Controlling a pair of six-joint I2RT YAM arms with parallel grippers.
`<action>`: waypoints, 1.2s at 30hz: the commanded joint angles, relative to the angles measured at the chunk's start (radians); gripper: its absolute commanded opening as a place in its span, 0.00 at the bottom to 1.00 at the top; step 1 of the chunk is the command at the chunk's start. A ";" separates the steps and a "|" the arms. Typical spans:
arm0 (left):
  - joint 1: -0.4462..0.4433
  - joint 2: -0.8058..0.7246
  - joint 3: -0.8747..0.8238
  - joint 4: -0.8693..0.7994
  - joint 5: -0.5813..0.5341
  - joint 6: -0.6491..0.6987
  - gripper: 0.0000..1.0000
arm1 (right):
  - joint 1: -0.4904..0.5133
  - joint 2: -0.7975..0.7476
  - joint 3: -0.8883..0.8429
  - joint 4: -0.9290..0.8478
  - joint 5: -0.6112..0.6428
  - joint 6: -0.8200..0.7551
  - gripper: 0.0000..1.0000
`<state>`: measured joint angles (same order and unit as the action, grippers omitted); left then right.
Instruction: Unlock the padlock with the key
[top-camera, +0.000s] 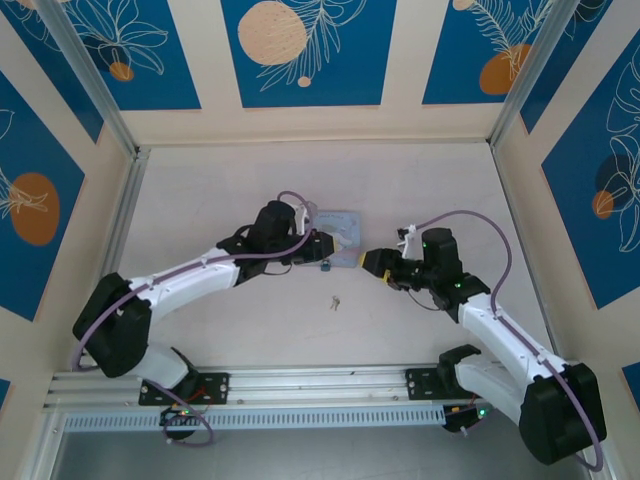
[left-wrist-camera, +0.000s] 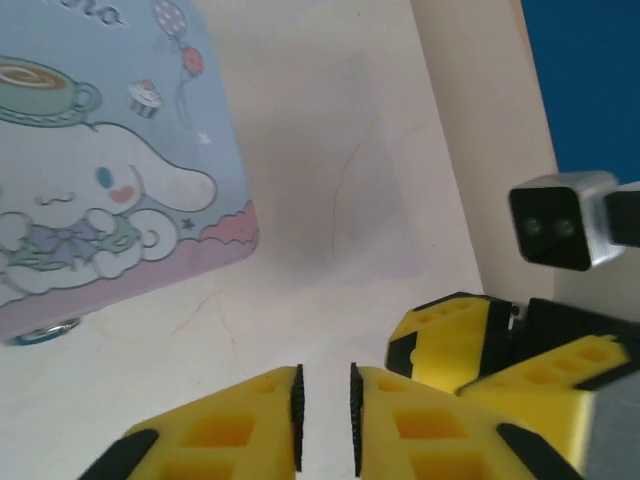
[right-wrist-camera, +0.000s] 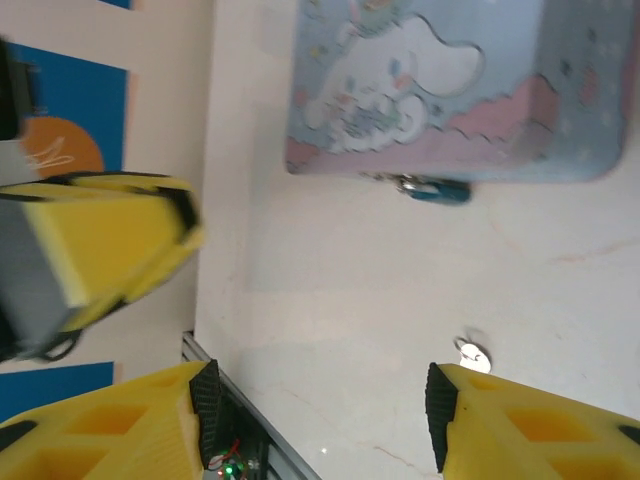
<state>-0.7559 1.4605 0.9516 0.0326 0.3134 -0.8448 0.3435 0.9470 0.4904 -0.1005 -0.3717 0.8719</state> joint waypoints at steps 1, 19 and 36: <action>-0.004 -0.070 -0.043 -0.077 -0.110 0.030 0.45 | 0.070 0.039 -0.004 -0.122 0.111 0.018 0.59; 0.053 -0.224 -0.152 -0.206 -0.264 -0.030 1.00 | 0.467 0.573 0.363 -0.396 0.564 -0.211 0.49; 0.092 -0.240 -0.174 -0.182 -0.225 -0.042 1.00 | 0.488 0.734 0.440 -0.403 0.540 -0.251 0.01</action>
<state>-0.6762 1.2324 0.7860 -0.1539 0.0734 -0.8692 0.8265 1.6588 0.9230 -0.4805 0.1692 0.6281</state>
